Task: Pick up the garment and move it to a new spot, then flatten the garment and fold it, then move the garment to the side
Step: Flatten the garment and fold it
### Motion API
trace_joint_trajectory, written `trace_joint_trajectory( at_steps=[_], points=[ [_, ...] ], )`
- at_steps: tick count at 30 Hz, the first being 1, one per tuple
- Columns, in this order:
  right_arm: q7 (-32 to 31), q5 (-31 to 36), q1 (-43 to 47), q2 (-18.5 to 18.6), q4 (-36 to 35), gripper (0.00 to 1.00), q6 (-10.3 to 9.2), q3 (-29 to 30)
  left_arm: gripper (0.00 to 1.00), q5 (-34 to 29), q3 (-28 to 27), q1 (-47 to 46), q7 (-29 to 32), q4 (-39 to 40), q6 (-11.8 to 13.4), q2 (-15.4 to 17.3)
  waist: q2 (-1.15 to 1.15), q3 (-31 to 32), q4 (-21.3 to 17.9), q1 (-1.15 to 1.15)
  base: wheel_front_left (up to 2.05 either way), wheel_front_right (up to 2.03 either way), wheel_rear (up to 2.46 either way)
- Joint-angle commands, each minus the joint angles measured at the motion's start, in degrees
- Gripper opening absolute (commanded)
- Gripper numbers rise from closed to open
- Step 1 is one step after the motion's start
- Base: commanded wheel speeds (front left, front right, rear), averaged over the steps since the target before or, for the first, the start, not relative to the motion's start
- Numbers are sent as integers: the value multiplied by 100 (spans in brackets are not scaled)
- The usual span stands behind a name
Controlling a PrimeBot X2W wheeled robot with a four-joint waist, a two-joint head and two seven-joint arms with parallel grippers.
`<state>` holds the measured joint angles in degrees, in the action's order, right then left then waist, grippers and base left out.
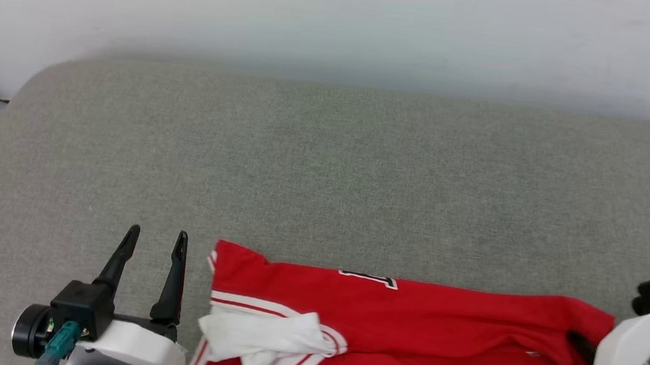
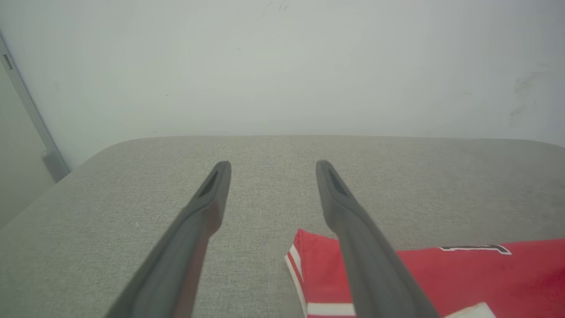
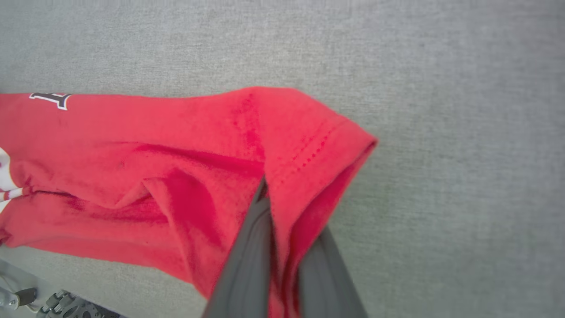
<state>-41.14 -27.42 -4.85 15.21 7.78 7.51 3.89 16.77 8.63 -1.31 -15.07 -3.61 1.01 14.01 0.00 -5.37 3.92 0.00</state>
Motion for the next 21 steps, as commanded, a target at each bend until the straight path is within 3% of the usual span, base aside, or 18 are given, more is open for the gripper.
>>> trace_joint_trajectory(
  at_steps=[1, 8, 12, 18, 21],
  points=[
    [-60, 39, 50, 93, -64, 0, -4, 120, 100, -47, -21, 102, -12, -18, -9, -23, 0, 90, -63, 0, 0, 0, 0],
    [-354, 272, 254, 217, -252, 0, -4, 1057, 100, -137, -24, 225, -12, -30, -33, -85, 0, 266, -160, 0, 0, 0, 0],
    [-627, 189, 238, 76, -272, 0, -4, 1526, 100, -164, -37, 262, -12, -56, -43, -79, 0, 345, -213, 0, 0, 0, 0],
    [-1607, -1239, -140, -901, -13, 0, -4, 2232, 100, -182, -14, 334, -12, -91, -35, -144, 0, 445, -264, 0, 0, 0, 0],
    [-2211, -2010, -229, -1141, 49, 0, -4, 2443, 100, -180, 17, 352, -12, -113, -56, -173, 0, 472, -236, 0, 0, 0, 0]
  ],
)
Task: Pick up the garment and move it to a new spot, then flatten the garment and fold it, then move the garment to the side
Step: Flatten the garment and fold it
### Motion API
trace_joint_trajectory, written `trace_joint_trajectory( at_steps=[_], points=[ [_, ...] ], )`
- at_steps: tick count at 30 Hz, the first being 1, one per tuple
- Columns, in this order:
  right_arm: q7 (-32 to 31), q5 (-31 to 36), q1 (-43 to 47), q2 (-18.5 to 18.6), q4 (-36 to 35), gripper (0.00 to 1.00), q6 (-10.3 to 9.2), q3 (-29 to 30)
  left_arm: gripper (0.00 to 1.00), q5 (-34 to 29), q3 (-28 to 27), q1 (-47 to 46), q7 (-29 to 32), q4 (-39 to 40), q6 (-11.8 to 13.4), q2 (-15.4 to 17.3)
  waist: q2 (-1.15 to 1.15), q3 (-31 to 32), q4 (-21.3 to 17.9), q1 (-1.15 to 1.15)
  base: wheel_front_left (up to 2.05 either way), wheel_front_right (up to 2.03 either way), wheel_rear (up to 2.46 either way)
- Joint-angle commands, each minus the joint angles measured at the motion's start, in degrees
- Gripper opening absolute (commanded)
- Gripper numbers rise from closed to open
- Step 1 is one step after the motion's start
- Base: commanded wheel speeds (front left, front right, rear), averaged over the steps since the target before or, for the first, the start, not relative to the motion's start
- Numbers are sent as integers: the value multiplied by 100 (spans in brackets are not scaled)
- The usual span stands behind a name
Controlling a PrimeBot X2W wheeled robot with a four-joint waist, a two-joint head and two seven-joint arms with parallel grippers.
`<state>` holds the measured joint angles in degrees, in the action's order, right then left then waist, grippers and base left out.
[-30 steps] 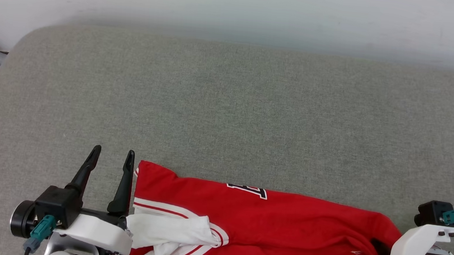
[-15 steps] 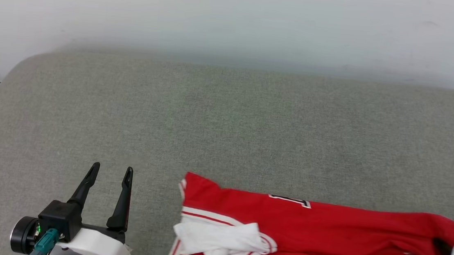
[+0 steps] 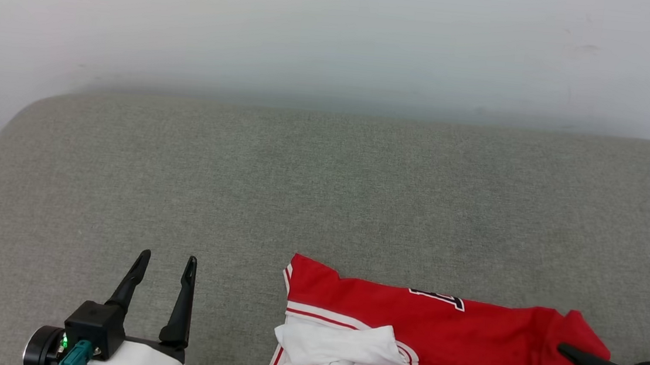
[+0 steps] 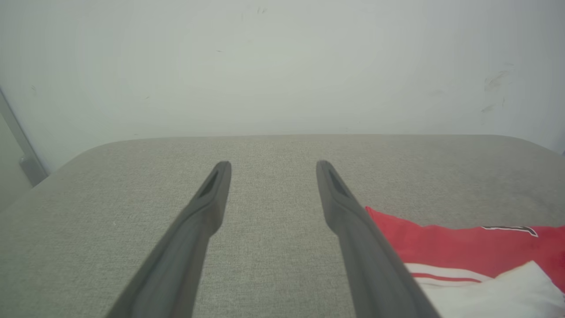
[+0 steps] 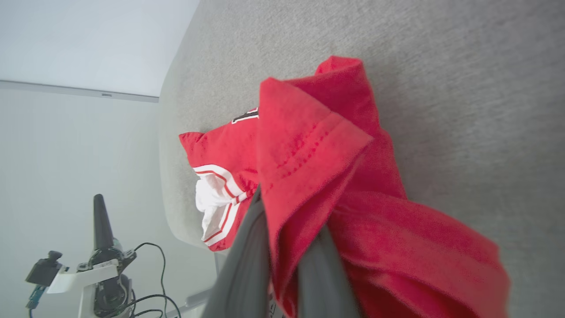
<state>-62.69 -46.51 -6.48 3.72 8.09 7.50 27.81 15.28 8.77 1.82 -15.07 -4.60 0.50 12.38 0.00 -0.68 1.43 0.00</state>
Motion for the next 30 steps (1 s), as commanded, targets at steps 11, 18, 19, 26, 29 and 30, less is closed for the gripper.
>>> trace_joint_trajectory(
  at_steps=[11, 18, 19, 26, 29, 30],
  points=[
    [190, -2756, -327, -90, 891, 0, -2, -1280, 100, 3, 90, -138, -11, -88, -86, -61, 0, -146, 313, 0, 0, 0, 0],
    [1140, -3587, -586, -90, 1140, 0, -2, -2964, 100, -7, 83, -334, -11, -102, -144, -100, 0, -408, 531, 0, 0, 0, 0],
    [1286, -3677, -637, -90, 1162, 0, -2, -3198, 100, -2, 76, -376, -11, -111, -159, -106, 0, -449, 562, 0, 0, 0, 0],
    [2250, -3188, -940, -87, 1696, 0, -2, -4330, 100, -55, 47, -564, -11, -148, -239, -207, 0, -706, 709, 0, 0, 0, 0],
    [2432, -3110, -994, -86, 1881, 17, -2, -4458, 100, -59, 16, -585, -12, -181, -249, -243, 0, -736, 709, 0, 0, 0, 0],
    [2462, -3119, -1019, -86, 1893, 42, -2, -4493, 100, -67, 4, -582, -12, -194, -258, -248, 0, -740, 699, 0, 0, 0, 0]
  ],
)
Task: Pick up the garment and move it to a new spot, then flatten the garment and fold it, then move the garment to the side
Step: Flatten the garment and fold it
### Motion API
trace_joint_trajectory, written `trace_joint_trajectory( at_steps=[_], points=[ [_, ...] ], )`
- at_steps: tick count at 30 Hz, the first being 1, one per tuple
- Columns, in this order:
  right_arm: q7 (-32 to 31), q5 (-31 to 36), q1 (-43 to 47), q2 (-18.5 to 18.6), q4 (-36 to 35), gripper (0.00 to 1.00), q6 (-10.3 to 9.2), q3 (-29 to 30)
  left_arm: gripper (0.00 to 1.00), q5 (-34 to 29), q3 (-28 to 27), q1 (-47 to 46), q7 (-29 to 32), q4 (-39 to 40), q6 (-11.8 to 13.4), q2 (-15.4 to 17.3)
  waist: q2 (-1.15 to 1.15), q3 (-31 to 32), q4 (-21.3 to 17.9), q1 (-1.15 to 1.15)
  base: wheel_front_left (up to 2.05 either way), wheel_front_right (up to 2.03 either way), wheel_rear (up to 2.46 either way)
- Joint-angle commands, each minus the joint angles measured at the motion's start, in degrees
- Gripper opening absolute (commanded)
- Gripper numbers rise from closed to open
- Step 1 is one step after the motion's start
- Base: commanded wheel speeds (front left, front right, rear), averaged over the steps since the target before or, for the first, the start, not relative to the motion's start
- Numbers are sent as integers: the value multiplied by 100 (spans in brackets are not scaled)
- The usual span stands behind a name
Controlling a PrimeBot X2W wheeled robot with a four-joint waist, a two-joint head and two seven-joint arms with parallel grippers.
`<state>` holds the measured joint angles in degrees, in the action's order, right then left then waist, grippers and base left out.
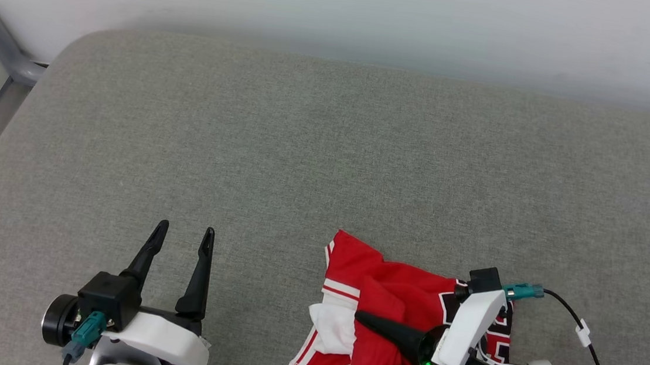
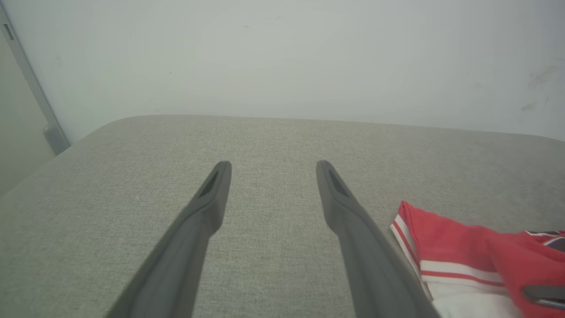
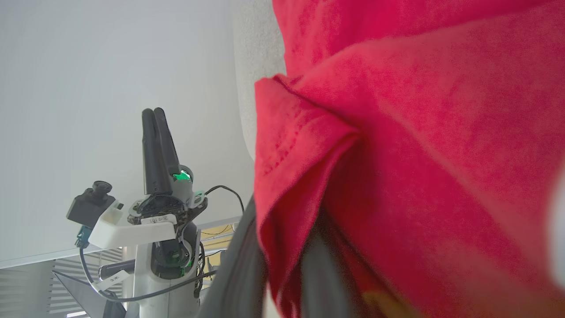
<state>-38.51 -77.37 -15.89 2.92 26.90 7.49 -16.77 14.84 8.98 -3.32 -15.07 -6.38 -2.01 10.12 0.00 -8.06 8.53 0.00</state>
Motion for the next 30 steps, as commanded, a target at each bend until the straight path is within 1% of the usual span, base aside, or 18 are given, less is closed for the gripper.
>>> trace_joint_trajectory(
  at_steps=[1, 3, 6, 10, 15, 19, 23, 24, 26, 30],
  points=[
    [68, -45, -108, -4, -10, 100, -1, -67, 100, -29, -33, -64, -12, -25, -17, -28, 0, 0, -28, 0, 0, 0, 0],
    [96, -91, -150, -5, -133, 100, -1, -131, 100, -51, -64, -43, -12, -38, -27, -35, 0, 17, -78, 0, 0, 0, 0],
    [232, 25, -191, 50, -469, 100, -1, -208, 100, -89, -90, -11, -12, -50, -37, -27, 0, 70, -161, 0, 0, 0, 0],
    [448, 363, -136, 293, -1079, 100, -1, -384, 100, -143, -107, 17, -12, -45, -38, -31, 0, 171, -258, 0, 0, 0, 0],
    [1108, 1276, 36, 797, -1593, 100, -1, -384, 100, -186, -115, 106, -12, -62, -20, -48, 0, 327, -380, 0, 0, 0, 0],
    [1631, 2119, 221, 1125, -1768, 100, -1, -36, 100, -185, -148, 210, -12, -78, 9, -51, 0, 442, -472, 0, 0, 0, 0],
    [2012, 3160, 496, 1371, -1932, 100, -1, 580, 100, -147, -216, 269, -12, -73, 67, -32, 0, 533, -560, 0, 0, 0, 0],
    [2012, 3160, 496, 1371, -1932, 100, -1, 580, 100, -147, -216, 269, -12, -73, 67, -32, 0, 533, -560, 0, 0, 0, 0],
    [2179, 3747, 660, 1384, -2063, 100, -1, 944, 100, -160, -252, 300, -12, -61, 106, 0, 0, 582, -603, 0, 0, 0, 0],
    [2472, 4895, 990, 1255, -2524, 100, -1, 1670, 100, -198, -276, 336, -12, -25, 174, 25, 0, 666, -665, 0, 0, 0, 0]
  ],
)
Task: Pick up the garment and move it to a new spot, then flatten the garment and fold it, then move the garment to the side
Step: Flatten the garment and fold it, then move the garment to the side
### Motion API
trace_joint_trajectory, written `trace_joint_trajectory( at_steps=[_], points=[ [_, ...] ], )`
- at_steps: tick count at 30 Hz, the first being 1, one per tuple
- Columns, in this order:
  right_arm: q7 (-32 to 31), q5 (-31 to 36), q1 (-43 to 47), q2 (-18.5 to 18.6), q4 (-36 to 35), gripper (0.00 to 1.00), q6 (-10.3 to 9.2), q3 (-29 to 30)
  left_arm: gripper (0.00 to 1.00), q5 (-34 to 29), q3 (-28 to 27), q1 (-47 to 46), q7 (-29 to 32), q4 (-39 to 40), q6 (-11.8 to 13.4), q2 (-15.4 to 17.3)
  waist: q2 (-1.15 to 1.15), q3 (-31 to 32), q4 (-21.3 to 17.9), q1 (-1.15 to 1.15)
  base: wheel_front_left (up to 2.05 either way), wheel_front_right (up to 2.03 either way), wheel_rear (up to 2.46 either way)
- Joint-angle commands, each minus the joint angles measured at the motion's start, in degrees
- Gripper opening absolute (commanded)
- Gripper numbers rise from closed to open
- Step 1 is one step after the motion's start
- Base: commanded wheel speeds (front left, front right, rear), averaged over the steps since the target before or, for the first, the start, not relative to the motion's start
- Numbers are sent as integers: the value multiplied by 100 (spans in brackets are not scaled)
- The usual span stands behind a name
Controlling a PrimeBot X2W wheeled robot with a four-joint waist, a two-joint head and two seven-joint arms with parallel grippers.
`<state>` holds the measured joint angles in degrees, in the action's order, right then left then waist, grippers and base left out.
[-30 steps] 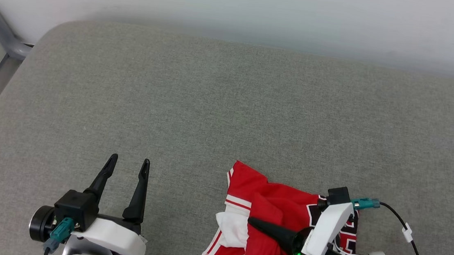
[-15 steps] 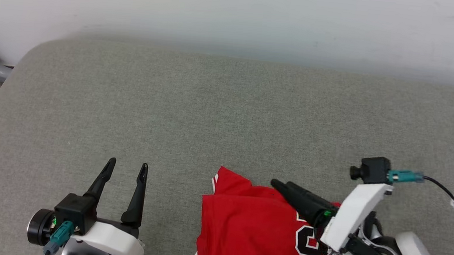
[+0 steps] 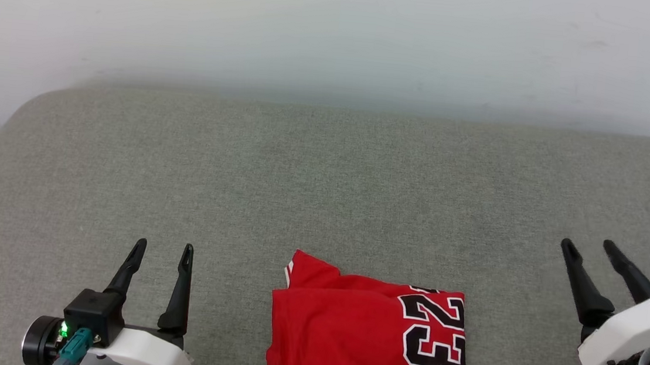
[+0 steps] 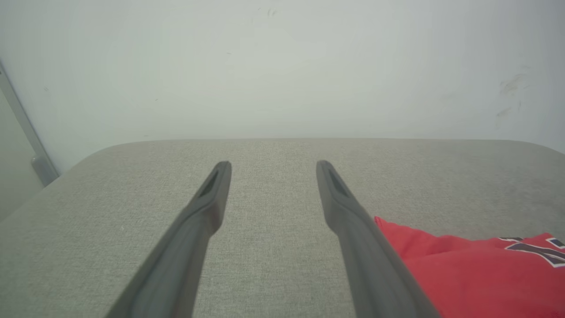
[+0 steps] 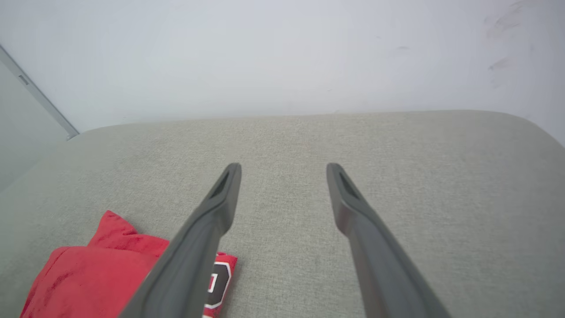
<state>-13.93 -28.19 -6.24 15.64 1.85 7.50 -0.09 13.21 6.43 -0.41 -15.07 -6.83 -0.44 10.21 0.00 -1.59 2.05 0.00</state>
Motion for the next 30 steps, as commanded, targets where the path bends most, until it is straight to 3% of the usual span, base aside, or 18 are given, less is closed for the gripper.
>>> trace_joint_trajectory(
  at_steps=[1, 5, 15, 30],
  points=[
    [104, 182, 122, -128, -151, 100, -3, 138, 100, -38, -25, 63, -12, 27, 40, 21, 0, 44, -30, 0, 0, 0, 0],
    [561, 970, 499, -412, -651, 100, -2, 478, 100, -44, -39, 134, -12, 55, 82, 36, 0, 147, -62, 0, 0, 0, 0],
    [1438, 1696, 1498, -868, -1163, 100, -3, 368, 100, -99, -28, 330, -12, 48, 132, -12, 0, 309, -54, 0, 0, 0, 0],
    [1302, 1735, 1752, -1127, -1217, 100, -3, 455, 100, -134, -17, 392, -12, -88, 115, -45, 0, 406, -126, 0, 0, 0, 0]
  ],
)
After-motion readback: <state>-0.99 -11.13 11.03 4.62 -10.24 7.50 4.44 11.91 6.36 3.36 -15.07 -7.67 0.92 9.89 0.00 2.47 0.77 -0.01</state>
